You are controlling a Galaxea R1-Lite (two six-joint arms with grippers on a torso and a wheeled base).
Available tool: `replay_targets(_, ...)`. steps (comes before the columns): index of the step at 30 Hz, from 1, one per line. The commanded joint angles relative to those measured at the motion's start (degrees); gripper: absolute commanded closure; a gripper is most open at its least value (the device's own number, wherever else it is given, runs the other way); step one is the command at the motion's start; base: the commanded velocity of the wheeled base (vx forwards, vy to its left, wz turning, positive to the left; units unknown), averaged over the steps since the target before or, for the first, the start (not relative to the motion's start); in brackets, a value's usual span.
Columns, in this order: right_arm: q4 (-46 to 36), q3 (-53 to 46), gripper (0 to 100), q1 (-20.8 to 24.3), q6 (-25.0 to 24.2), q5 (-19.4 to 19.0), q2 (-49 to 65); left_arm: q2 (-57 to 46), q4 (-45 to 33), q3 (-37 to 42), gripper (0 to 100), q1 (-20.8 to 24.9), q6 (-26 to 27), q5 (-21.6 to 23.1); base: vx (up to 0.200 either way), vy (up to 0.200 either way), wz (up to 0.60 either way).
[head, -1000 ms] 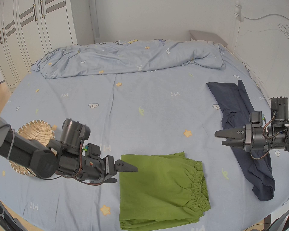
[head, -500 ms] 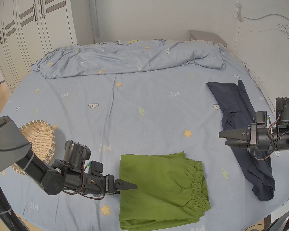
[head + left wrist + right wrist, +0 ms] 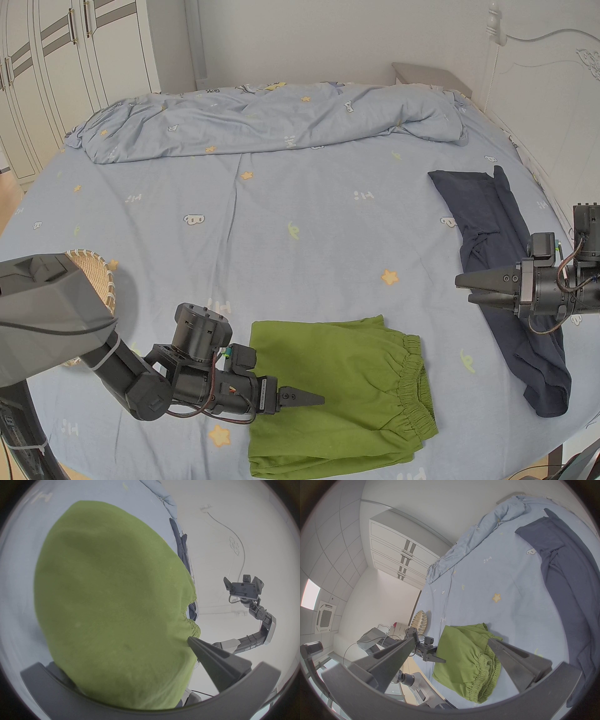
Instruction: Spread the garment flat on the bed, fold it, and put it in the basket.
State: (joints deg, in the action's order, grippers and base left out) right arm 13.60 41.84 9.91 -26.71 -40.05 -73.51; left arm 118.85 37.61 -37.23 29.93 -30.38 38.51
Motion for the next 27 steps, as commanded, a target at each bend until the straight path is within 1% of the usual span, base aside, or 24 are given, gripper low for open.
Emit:
replay_targets(1, 0.0, 0.0, 0, -0.1, 0.0, 0.0, 0.1, 2.4, 0.0, -1.2, 0, 0.7, 0.0, -0.1, 0.0, 0.0, 0.0)
replay_targets(2, 0.0, 0.0, 0, 0.0, 0.0, 0.0, 0.3, 2.1, 0.0, -1.2, 0, 0.6, -0.2, -0.1, 0.0, 0.0, 0.0)
replay_targets(3, 0.0, 0.0, 0, -0.1, 0.0, 0.0, 0.3, 1.8, 0.0, -1.3, 100, 0.5, -0.5, -0.1, 0.0, 0.0, 0.0)
replay_targets(6, 0.0, 0.0, 0, 0.0, 0.0, 0.0, 0.3, 1.5, 0.0, -1.7, 100, 0.2, -0.9, -0.2, 0.0, 0.0, 0.0)
replay_targets(9, 0.0, 0.0, 0, 0.1, 0.0, 0.1, 0.3, 0.8, 0.0, -2.3, 100, 0.1, -2.5, -0.7, 0.0, 0.0, 0.0)
replay_targets(11, 0.0, 0.0, 0, 0.1, 0.0, 0.1, 0.1, -2.0, 0.0, -1.0, 100, -0.2, -2.4, -0.5, 0.0, 0.0, 0.0)
replay_targets(13, 0.0, 0.0, 0, 0.1, 0.0, 0.1, 0.1, -2.0, 0.0, -1.0, 100, -0.2, -2.4, -0.5, 0.0, 0.0, 0.0)
replay_targets(14, 0.0, -0.1, 0, 0.1, 0.0, 0.1, 0.0, -7.4, 0.0, 2.9, 100, -1.5, -2.2, -0.2, 0.0, 0.0, 0.0)
replay_targets(15, 0.0, -0.1, 0, 0.2, 0.0, 0.1, 0.0, -9.2, -0.1, 3.7, 100, -2.3, -2.2, -0.2, 0.0, 0.0, 0.0)
replay_targets(17, 0.0, -0.1, 0, 0.4, 0.0, 0.1, 0.0, -11.9, -1.0, 3.7, 100, -4.4, -2.4, -0.1, 0.0, 0.0, 0.0)
replay_targets(18, 0.0, -0.1, 0, 0.4, 0.0, 0.1, 0.0, -12.1, -1.1, 3.7, 100, -4.5, -2.4, -0.1, 0.0, 0.0, 0.0)
replay_targets(19, 0.0, -0.2, 0, 0.5, 0.0, 0.1, 0.0, -15.3, -3.7, 3.1, 100, -6.3, -2.4, -0.1, 0.0, 0.0, 0.0)
replay_targets(21, 0.0, -0.2, 0, 0.5, 0.0, 0.1, 0.0, -16.1, -4.6, 2.7, 100, -6.6, -2.4, -0.1, 0.0, 0.0, 0.0)
replay_targets(22, -0.1, -0.2, 0, 0.5, 0.0, 0.1, 0.0, -20.0, -12.6, -0.4, 100, -8.4, -2.1, -0.1, 0.0, 0.0, 0.0)
replay_targets(23, -0.1, -0.2, 0, 0.5, 0.0, 0.1, 0.0, -21.0, -15.0, -1.4, 100, -8.7, -1.9, -0.1, 0.0, 0.0, 0.0)
replay_targets(24, -0.1, -0.1, 0, 0.5, 0.0, 0.1, 0.1, -23.0, -21.4, -4.5, 100, -9.6, -1.2, -0.1, 0.0, 0.0, 0.0)
replay_targets(26, -0.1, -0.1, 0, 0.5, 0.0, 0.1, 0.1, -24.9, -29.9, -8.6, 100, -10.9, 0.1, -0.1, 0.0, 0.0, 0.0)
replay_targets(27, -0.1, -0.2, 0, 0.5, 0.0, 0.1, 0.1, -25.2, -31.8, -9.5, 100, -11.2, 0.4, -0.1, 0.0, 0.0, 0.0)
